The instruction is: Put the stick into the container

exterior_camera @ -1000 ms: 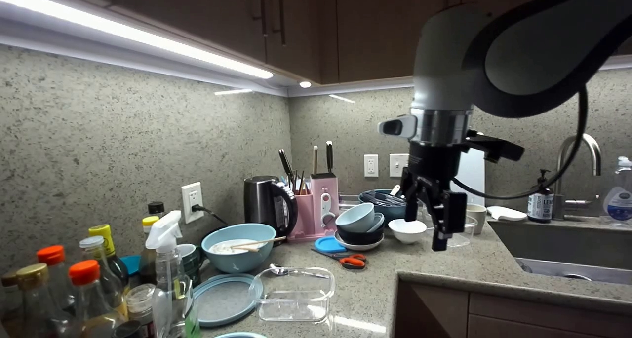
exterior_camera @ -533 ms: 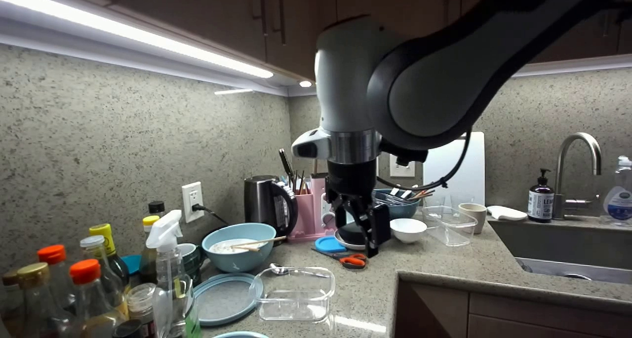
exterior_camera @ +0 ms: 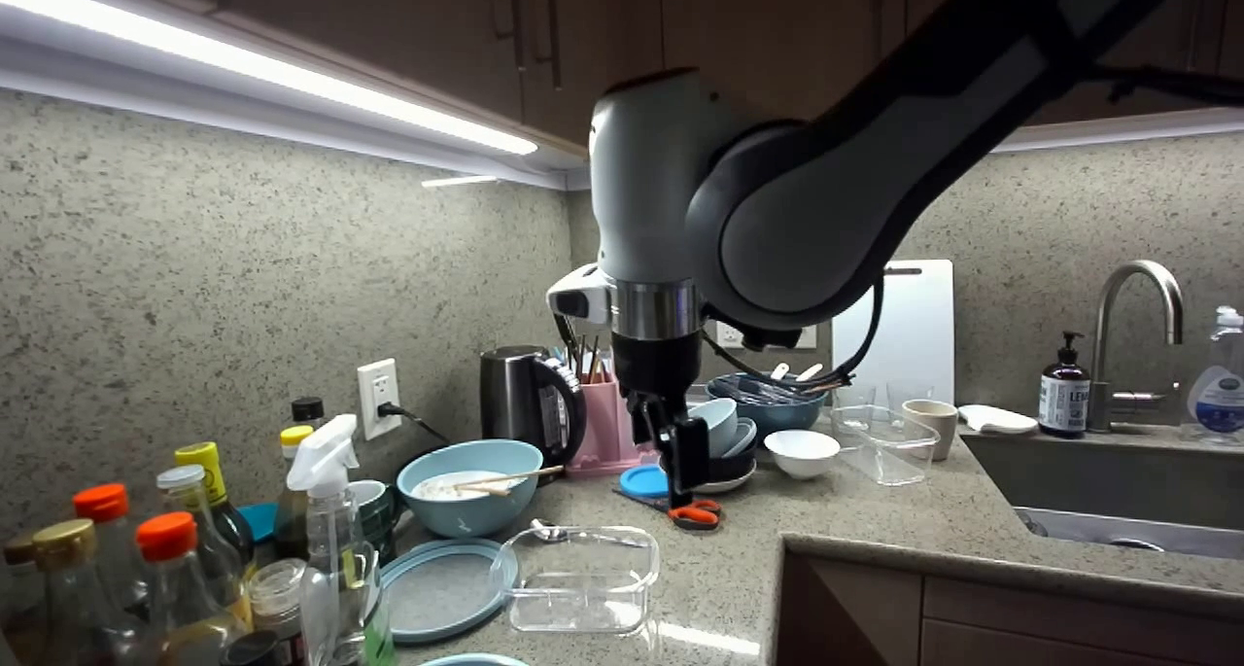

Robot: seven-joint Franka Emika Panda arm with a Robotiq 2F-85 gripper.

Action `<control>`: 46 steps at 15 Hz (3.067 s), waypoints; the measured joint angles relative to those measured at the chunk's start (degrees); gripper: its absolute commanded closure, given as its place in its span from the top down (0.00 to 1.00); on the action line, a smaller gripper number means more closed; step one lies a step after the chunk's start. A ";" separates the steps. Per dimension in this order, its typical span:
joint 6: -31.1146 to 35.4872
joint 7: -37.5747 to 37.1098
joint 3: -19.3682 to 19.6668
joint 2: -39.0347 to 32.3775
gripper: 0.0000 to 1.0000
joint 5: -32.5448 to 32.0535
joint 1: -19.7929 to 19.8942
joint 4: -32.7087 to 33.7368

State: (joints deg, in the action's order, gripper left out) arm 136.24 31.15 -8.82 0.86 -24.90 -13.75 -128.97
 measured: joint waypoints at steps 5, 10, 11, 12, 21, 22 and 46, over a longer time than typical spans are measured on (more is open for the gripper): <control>7.77 -22.61 1.69 -12.38 1.00 -17.88 1.01 10.94; 7.78 -31.63 3.14 -17.15 1.00 -26.03 -0.24 17.11; 7.77 -31.63 3.15 -17.14 1.00 -26.03 -0.28 17.18; 7.81 -31.63 2.97 -17.21 1.00 -25.23 -0.17 17.19; 7.85 -31.35 2.62 -31.58 1.00 -14.98 -1.41 31.91; 7.85 -31.35 3.30 -33.70 1.00 -15.27 -2.15 34.70; 7.33 -30.15 5.78 -44.51 0.07 -13.56 -4.42 44.61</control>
State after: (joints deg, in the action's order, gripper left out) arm 143.57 1.00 -3.03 -43.65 -38.46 -18.17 -84.35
